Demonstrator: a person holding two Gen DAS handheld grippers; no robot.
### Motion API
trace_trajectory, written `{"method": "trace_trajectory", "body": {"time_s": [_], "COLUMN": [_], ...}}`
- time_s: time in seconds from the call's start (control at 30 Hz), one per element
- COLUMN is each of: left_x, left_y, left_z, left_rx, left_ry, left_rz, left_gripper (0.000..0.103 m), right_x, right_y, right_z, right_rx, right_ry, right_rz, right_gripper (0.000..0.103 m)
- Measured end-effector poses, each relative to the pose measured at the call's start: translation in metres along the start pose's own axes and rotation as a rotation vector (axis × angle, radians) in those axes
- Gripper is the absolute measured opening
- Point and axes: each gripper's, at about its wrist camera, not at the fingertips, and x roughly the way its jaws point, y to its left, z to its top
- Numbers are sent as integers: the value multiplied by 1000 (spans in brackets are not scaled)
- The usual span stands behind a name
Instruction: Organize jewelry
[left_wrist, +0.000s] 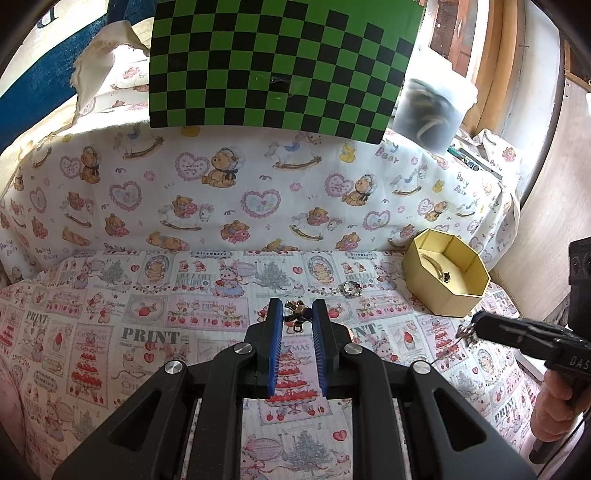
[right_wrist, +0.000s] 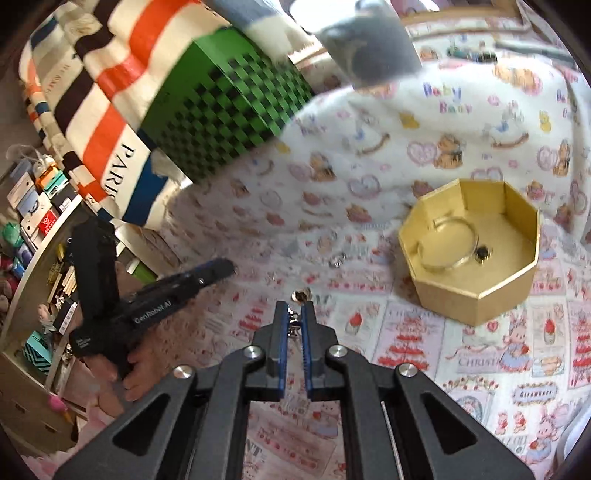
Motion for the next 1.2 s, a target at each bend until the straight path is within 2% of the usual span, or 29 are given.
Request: {"method": "trace_trajectory", "body": {"time_s": [0.3, 0.37, 0.47, 0.57, 0.93, 1.07, 1.2], "left_x": [-1, -1, 1, 2, -11, -13, -11], "left_y": [-2, -5, -11, -16, -30, -40, -59], "left_z": [0, -1, -3, -5, -6, 0, 13], "left_rx": [5, 12, 30, 41, 64, 61, 83], "left_ry": [-1, 2, 7, 6, -21, -18, -28], "left_rz": [-8, -18, -17, -18, -73, -116, -116], "left_gripper": [15, 15, 15, 15, 15, 15, 15], "right_x": [-34, -33, -31, -31, -51, -60, -74], "right_y": [26, 29, 24, 24, 34, 35, 24], "right_z": [0, 1, 2, 1, 1, 2, 6], "right_rx": [-103, -109, -81, -88, -131, -135, -91], "right_ry": [-176, -181, -171, -180, -239, -294, -378], "right_rz": [117, 16, 83, 56, 118, 64, 46], "right_gripper": [6, 6, 6, 6, 6, 6, 6]}}
